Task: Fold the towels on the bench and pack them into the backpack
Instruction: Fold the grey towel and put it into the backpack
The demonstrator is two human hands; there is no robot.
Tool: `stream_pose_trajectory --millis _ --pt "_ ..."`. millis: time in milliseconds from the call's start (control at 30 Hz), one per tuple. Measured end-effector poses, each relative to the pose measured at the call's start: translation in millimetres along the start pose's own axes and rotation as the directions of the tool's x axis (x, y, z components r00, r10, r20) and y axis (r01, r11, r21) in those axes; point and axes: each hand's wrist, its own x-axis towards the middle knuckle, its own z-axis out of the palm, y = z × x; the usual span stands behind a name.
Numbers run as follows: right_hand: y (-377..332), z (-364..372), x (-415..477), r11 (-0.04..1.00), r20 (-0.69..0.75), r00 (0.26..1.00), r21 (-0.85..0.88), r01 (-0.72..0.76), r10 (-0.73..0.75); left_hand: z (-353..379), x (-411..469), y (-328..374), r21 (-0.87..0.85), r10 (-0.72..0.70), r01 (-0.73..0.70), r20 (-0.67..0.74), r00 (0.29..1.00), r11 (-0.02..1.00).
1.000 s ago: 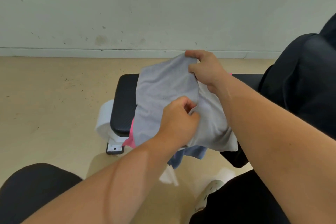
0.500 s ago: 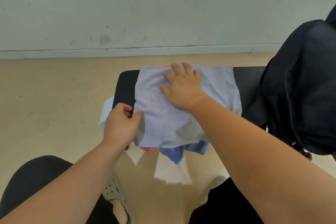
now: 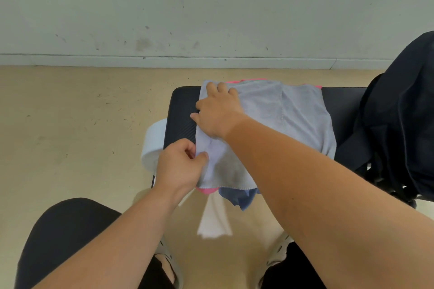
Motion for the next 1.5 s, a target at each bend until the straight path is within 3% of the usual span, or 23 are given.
stream_pose_trajectory --millis 133,300,467,633,833,900,1033,1100,1167,1233,1333,1400,1500 --pt "-6 -2 7 1.0 0.078 0.997 -0.029 0.012 -0.01 -5 -2 1 -0.193 -0.117 0.138 0.119 0.986 0.971" --pt "-19 -4 10 0.998 0.187 0.982 -0.067 0.013 -0.001 -14 -3 -5 -0.332 -0.156 0.233 0.244 0.957 0.914" --pt "-23 -1 8 0.991 0.136 0.989 0.114 -0.076 0.06 -15 -4 -14 -0.351 -0.137 0.242 0.3 0.944 0.905" --pt "-28 -18 16 0.887 -0.062 0.994 0.459 -0.049 0.087 -26 2 -15 -0.37 -0.123 0.199 0.219 0.968 0.907" --pt "-59 -48 35 0.877 -0.219 0.971 0.481 0.018 0.1 -75 20 -19 -0.408 -0.116 0.119 0.033 0.993 0.905" --pt "-71 -47 39 0.876 -0.151 0.987 0.483 0.024 0.057 -88 27 -27 -0.385 -0.142 0.129 -0.003 0.99 0.914" --pt "-77 -17 29 0.896 0.166 0.981 0.443 0.019 -0.103 -89 34 -55 -0.295 -0.259 0.251 0.012 0.966 0.922" --pt "-68 0 18 0.905 0.195 0.974 0.425 0.02 -0.113 -82 33 -68 -0.262 -0.295 0.299 0.056 0.954 0.918" --pt "-51 11 7 0.905 0.125 0.991 0.426 -0.012 -0.046 -75 30 -74 -0.221 -0.306 0.318 0.089 0.948 0.922" --pt "-28 17 -5 0.904 0.038 0.997 0.419 -0.082 0.072 -70 28 -73 -0.124 -0.261 0.26 0.01 0.965 0.958" --pt "13 28 -23 0.887 -0.014 0.964 0.396 -0.239 0.266 -63 23 -53 0.045 -0.04 0.046 -0.132 0.99 0.998" --pt "36 35 -35 0.857 0.007 0.943 0.416 -0.304 0.331 -50 14 -33 0.062 0.128 -0.124 -0.054 0.99 0.99" --pt "55 41 -47 0.856 0.054 0.961 0.444 -0.266 0.27 -19 -3 -6 0.102 0.334 -0.349 0.137 0.933 0.932"
